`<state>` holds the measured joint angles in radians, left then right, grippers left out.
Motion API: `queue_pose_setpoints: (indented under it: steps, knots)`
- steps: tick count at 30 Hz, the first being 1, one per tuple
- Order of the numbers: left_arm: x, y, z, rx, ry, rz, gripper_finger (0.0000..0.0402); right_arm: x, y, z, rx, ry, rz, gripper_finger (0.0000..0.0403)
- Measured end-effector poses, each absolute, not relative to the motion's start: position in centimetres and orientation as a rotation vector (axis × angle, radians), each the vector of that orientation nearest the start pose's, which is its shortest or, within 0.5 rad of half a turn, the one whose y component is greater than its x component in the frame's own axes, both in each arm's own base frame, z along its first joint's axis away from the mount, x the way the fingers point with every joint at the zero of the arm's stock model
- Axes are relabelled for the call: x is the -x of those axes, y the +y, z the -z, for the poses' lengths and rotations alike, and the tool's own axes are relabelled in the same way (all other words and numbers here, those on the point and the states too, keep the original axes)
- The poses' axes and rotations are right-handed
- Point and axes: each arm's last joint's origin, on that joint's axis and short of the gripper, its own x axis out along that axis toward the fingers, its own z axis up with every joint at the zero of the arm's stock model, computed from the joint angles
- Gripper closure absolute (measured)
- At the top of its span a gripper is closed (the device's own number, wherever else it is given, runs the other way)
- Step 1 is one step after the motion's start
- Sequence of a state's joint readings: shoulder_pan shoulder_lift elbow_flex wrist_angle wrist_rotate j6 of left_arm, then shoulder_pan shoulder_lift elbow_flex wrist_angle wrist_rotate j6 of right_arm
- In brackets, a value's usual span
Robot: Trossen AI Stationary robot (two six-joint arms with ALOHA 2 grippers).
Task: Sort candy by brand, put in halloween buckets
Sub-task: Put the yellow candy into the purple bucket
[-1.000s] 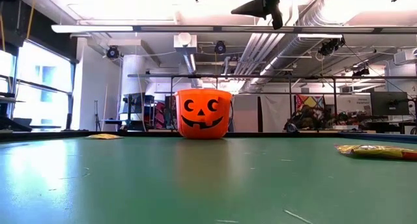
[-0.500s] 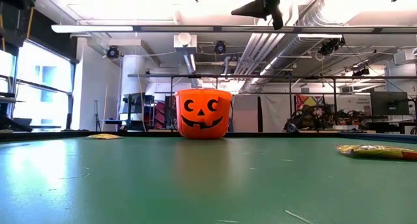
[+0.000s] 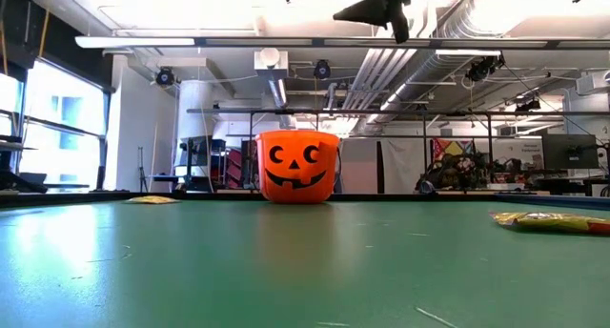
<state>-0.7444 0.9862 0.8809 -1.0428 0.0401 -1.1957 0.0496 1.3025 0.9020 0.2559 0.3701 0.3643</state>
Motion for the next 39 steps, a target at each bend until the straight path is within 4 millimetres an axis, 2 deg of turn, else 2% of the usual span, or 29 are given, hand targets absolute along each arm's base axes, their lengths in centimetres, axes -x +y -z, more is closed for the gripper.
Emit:
queue_pose_setpoints:
  steps: [5,11,16,21,26,31,39]
  knots:
    - [-11.6,-10.6,-29.3,0.658,1.205,-0.007,0.0257,-29.1,1.4,-29.5,-0.333,0.185,0.301,0.0219]
    - [-10.7,-9.5,-31.4,0.698,1.075,0.018,0.0245,-28.1,3.2,-27.1,-0.427,0.445,0.271,0.0200]
    - [-10.3,-8.5,-32.0,0.695,0.972,0.000,0.0247,-26.7,4.4,-25.3,-0.459,0.658,0.313,0.0158]
    - [-11.0,-8.0,-32.8,0.685,0.835,0.011,0.0247,-26.0,5.1,-23.0,-0.423,0.868,0.350,0.0129]
    - [-11.8,-7.7,-33.3,0.677,0.763,0.029,0.0248,-26.8,6.4,-20.0,-0.438,1.071,0.250,0.0125]
    - [-12.0,-7.6,-33.3,0.684,0.754,0.026,0.0248,-26.9,8.4,-17.7,-0.412,1.190,0.196,0.0124]
    - [-11.9,-7.6,-33.3,0.660,0.754,0.034,0.0248,-26.3,9.0,-15.1,-0.427,1.349,0.347,0.0137]
